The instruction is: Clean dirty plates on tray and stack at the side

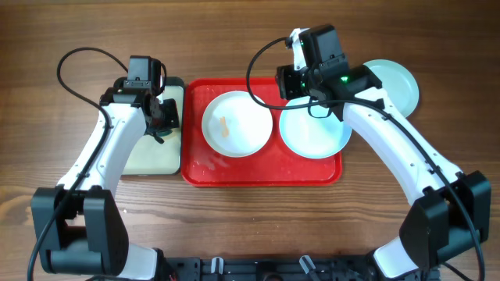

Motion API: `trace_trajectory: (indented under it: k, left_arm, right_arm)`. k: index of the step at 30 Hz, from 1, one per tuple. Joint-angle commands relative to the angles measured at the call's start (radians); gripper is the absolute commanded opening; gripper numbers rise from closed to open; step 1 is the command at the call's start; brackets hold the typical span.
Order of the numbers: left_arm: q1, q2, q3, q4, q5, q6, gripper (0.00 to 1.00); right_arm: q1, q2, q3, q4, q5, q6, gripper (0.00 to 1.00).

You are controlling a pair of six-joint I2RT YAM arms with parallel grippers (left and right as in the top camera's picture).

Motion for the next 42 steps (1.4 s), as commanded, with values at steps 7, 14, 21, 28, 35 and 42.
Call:
trace_trajectory:
  k: [7,14,21,28,35,42]
  left_arm:
    - [-0.005,0.017,0.013,0.002,-0.009,-0.009,0.04]
    - [-0.005,0.021,0.012,0.002,-0.009,-0.01,0.04]
    - [-0.005,0.021,0.012,-0.009,-0.009,-0.01,0.04]
    - [-0.005,0.021,0.012,-0.009,-0.009,-0.01,0.04]
    - [-0.005,0.021,0.012,-0.01,-0.009,-0.01,0.04]
    - [-0.005,0.021,0.012,-0.01,-0.009,-0.009,0.04]
  right_arm:
    - [0.039,0.165,-0.005,0.009,-0.071,-0.093,0.45]
    - [0.057,0.284,-0.005,0.003,-0.086,-0.092,0.26]
    - [0.063,0.288,-0.005,-0.004,-0.096,-0.082,0.12]
    - [0.063,0.293,-0.005,0.005,-0.095,-0.082,0.17]
    - [0.063,0.33,-0.005,0.028,-0.092,-0.102,0.18]
    - [0.063,0.356,-0.005,0.043,-0.092,-0.106,0.18]
